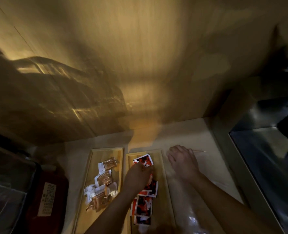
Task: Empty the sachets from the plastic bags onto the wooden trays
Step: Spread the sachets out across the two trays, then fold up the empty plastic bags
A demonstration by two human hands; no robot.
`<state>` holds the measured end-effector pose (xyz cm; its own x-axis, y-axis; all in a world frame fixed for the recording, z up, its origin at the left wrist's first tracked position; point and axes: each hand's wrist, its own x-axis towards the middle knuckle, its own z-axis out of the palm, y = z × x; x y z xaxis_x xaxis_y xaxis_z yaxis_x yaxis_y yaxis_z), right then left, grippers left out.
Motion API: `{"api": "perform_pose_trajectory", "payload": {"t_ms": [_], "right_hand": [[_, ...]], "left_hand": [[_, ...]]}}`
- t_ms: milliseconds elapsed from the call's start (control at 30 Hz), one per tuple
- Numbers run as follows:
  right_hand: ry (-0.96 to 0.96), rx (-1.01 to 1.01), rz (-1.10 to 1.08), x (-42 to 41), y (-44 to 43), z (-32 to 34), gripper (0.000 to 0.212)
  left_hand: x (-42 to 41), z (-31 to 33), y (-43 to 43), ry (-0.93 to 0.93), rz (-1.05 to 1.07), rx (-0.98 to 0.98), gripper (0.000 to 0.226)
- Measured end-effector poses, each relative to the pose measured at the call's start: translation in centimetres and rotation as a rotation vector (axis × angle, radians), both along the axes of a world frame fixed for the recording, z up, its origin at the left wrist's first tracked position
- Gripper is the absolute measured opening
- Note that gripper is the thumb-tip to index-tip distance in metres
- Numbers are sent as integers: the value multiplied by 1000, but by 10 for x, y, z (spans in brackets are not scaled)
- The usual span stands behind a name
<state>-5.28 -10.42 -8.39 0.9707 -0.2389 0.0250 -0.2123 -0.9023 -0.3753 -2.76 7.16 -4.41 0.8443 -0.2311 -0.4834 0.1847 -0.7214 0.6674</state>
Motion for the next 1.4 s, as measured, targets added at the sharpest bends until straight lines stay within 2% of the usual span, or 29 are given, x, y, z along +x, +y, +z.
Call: {"api": "perform_pose_trajectory", "payload": {"t_ms": [100,200,367,500,567,633,733,833,967,1067,1167,1233,1267,1400], "right_hand": [[-27,18,-143,-21,-18,8,25],[2,28,-298,-43,-36,13,27],[152,119,-540,-82,-53,17,31],[335,262,-684,-104,-52,11,60],[371,388,-763,-110,-50,9,78],[362,456,-790,-113,-49,5,82],[277,590,-763,-114,-51,1,69],[149,728,-746,-111,-54,5,45],[-40,1011,-795,-102,-55,17,44],[-125,1254,-777,-97,-56,31,21],[56,1333,-686,-96,-59,40,23],[135,1354,-638,-97,-59,40,10],[125,1359,-632,-98,-57,39,8],[-16,1282,-658,-93,-50,37,26]], "left_hand": [[-11,-3,-33,69,-1,-94,19],[-26,-6,-64,134,45,-165,21],[-49,-20,-92,162,-14,-88,49],[-63,-29,-97,205,-2,-46,62],[-68,-32,-98,252,70,-82,68],[-73,-37,-100,313,138,-116,68],[-77,-39,-102,415,214,-214,50],[-75,-32,-99,494,243,-278,16],[-68,-20,-87,626,313,-467,27],[-62,-9,-78,625,360,-552,14],[-53,-2,-68,545,410,-597,10],[-48,1,-58,520,452,-652,11],[-46,1,-54,522,472,-685,13],[-39,8,-39,496,502,-775,18]]}}
